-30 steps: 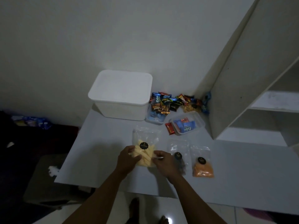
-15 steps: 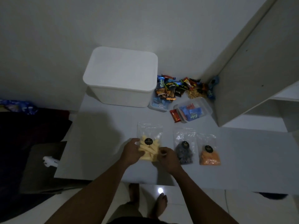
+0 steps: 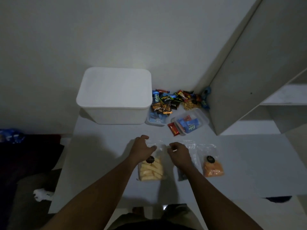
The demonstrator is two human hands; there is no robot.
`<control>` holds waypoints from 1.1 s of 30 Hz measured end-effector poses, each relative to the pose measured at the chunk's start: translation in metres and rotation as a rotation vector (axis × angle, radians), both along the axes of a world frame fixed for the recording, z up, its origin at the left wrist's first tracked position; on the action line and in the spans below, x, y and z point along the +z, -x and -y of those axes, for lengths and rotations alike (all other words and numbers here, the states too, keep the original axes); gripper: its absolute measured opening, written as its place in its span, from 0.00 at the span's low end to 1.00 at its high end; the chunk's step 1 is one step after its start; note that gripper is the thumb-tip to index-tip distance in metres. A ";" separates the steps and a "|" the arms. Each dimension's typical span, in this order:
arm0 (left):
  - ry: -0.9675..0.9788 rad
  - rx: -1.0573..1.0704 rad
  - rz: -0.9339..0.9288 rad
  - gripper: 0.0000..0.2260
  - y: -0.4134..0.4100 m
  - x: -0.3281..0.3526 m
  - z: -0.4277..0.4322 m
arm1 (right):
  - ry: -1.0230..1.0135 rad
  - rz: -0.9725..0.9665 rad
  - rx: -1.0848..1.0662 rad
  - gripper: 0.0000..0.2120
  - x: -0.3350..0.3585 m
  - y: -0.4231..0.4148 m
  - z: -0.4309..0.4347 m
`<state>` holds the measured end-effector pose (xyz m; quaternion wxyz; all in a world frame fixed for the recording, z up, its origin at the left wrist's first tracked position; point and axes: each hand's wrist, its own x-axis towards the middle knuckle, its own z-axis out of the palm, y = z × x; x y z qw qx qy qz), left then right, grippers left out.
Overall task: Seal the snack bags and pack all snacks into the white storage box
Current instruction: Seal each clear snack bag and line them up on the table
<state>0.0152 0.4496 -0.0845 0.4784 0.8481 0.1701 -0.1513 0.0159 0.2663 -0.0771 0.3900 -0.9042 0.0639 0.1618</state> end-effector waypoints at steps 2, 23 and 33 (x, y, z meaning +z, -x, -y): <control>-0.010 -0.024 0.024 0.29 -0.023 0.012 0.008 | -0.007 0.033 -0.027 0.15 0.012 -0.025 0.006; -0.063 -0.179 -0.008 0.17 -0.261 0.006 0.145 | -0.059 0.010 -0.272 0.12 -0.002 -0.251 0.138; -0.074 -0.204 -0.203 0.16 -0.311 -0.055 0.180 | -0.049 -0.189 -0.207 0.16 -0.057 -0.316 0.151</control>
